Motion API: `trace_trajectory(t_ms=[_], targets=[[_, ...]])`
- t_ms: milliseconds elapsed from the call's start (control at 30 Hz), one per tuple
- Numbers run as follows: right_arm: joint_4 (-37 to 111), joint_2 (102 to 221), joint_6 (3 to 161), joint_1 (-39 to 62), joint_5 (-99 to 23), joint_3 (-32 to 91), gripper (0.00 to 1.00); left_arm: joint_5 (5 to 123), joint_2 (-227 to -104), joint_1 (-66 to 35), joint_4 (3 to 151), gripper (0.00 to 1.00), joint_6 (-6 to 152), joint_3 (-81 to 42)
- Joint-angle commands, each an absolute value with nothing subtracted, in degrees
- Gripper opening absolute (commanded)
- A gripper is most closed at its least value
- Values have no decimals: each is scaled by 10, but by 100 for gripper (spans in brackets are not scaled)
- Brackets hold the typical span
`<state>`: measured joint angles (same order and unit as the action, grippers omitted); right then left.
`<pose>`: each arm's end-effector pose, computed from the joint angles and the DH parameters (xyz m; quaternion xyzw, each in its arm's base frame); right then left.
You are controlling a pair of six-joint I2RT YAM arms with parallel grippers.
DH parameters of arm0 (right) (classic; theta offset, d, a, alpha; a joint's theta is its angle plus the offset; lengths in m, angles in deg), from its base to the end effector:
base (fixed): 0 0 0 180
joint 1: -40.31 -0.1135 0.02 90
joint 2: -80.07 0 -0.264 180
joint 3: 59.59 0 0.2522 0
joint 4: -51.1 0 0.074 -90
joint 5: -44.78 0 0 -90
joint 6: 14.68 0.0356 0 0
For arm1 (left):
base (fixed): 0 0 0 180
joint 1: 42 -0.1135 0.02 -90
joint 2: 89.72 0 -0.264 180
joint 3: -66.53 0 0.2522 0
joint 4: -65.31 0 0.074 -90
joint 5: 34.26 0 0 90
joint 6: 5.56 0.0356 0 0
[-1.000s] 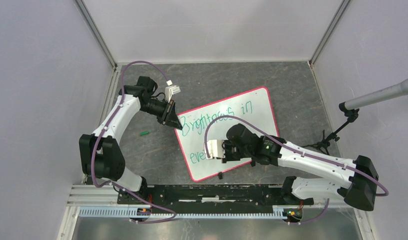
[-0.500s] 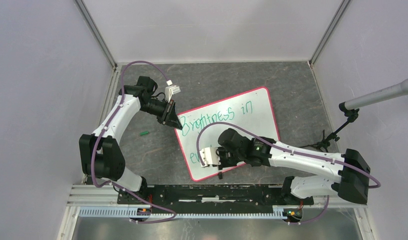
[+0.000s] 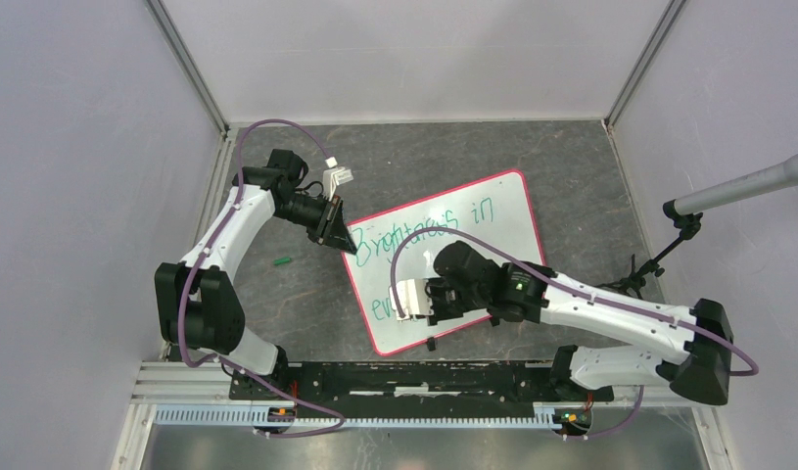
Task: Write a sentence on the whiteboard
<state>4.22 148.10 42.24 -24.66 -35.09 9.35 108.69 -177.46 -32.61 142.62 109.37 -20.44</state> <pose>0.0998 0.2284 0.2839 -0.7189 0.5806 0.1813 0.3365 0.2731 -0.0740 0.2805 0.3069 0.8370 -0.4268 0.1520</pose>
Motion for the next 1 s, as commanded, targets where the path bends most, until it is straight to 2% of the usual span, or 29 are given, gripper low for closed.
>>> trace_trajectory(t_ms=[0,500,967], targets=[[30,1437,418,-235,-354,89,0,1043,-1790,-306,1409,2,1101,-202],[-3,1320,394,-85,-306,18,0,1046,-1788,-306,1409,2,1103,-204],[53,1309,423,-73,-362,-24,0,1047,-1793,-306,1409,2,1101,-204]])
